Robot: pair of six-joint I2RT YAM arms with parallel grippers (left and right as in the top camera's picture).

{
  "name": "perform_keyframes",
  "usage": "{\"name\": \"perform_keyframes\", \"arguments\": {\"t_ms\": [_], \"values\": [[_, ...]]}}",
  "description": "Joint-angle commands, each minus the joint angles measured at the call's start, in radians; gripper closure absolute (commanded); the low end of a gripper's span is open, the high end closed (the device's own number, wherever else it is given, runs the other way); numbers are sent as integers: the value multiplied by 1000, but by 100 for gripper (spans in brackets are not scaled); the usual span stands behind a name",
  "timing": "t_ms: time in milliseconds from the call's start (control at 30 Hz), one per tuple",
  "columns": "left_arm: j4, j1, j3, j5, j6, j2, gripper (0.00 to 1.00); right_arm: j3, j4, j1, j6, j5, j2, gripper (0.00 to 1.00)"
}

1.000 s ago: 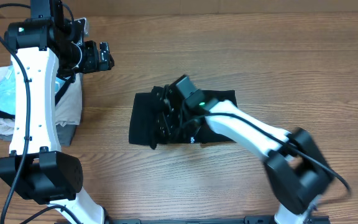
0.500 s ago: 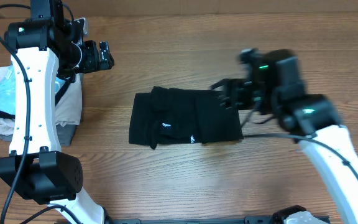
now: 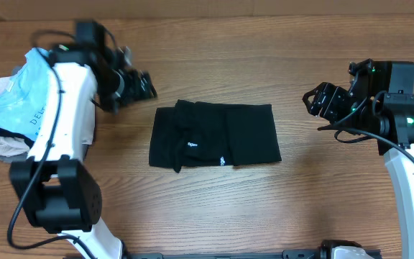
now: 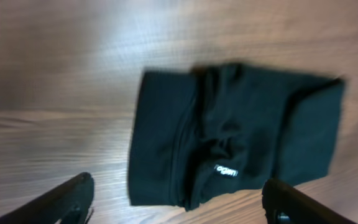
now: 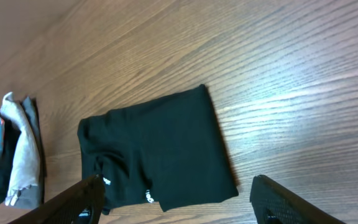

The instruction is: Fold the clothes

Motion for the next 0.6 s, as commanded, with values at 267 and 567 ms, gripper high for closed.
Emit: {"name": "perform_keyframes", "arguments": {"t_ms": [267,567], "values": [[293,3,-406,151,56,10,15,6,-6,-2,0,-7,31,19],[462,37,-568,179,117,20,2,6,-10,-2,0,-8,31,19]]}}
